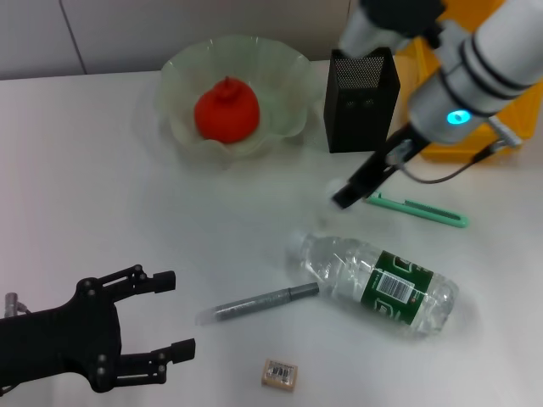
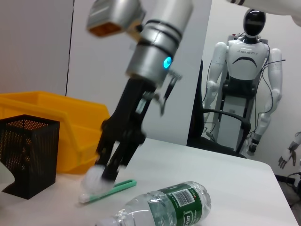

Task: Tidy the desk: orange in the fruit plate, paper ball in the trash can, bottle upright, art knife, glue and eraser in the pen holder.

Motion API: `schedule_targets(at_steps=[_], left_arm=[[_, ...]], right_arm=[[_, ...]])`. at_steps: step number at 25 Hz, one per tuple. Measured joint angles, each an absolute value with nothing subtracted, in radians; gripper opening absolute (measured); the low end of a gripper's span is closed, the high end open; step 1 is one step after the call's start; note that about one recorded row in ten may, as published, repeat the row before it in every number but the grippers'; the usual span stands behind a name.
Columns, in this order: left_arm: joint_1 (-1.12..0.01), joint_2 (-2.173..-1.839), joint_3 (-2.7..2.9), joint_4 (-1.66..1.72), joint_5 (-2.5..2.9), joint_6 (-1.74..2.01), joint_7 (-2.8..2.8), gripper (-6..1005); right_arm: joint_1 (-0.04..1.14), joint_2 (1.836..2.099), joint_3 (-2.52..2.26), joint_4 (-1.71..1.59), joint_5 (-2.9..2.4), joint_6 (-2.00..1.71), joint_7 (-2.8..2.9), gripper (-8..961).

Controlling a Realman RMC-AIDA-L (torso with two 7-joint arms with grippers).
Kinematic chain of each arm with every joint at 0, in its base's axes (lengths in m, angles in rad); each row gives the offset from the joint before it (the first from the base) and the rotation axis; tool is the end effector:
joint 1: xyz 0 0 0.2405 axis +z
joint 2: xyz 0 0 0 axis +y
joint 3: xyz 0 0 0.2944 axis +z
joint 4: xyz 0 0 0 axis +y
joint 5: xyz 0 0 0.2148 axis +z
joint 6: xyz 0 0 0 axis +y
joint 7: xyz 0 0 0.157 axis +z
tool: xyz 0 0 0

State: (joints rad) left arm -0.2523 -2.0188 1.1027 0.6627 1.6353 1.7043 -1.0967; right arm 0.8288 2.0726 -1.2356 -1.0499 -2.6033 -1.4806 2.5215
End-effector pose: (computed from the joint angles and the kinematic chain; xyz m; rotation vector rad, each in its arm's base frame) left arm -0.3164 0.2566 -0.0355 -2.8490 -0.3552 -0.8755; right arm 0.1892 0.4296 -0.0403 -2.6085 0.9746 -0.4386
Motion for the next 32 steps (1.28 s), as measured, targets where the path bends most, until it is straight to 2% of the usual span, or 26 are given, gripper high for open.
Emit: schedule_targets(at_steps=[3, 13, 24, 32], left_arm=[[-0.252, -2.018, 1.103, 0.663, 1.635, 1.704, -1.097, 843], [-0.263, -2.02, 1.094, 0.663, 1.635, 1.7, -1.09, 841], [-0.261, -2.023, 1.094, 0.663, 1.635, 1.7, -1.089, 838], [-0.261, -2.028, 1.094, 0.663, 1.635, 1.7, -1.09, 837]], right_arm=[[0.746, 2.073, -1.235, -1.288, -2.662, -1.623, 2.57, 331], [0.641, 2.081, -1.204, -1.544, -2.828, -1.779, 2.609, 328], [0.624, 2.076, -1.038, -1.512, -2.884, -1.546, 2.525, 327], [0.599, 2.075, -1.027, -1.316, -2.827, -1.2, 2.377, 327]])
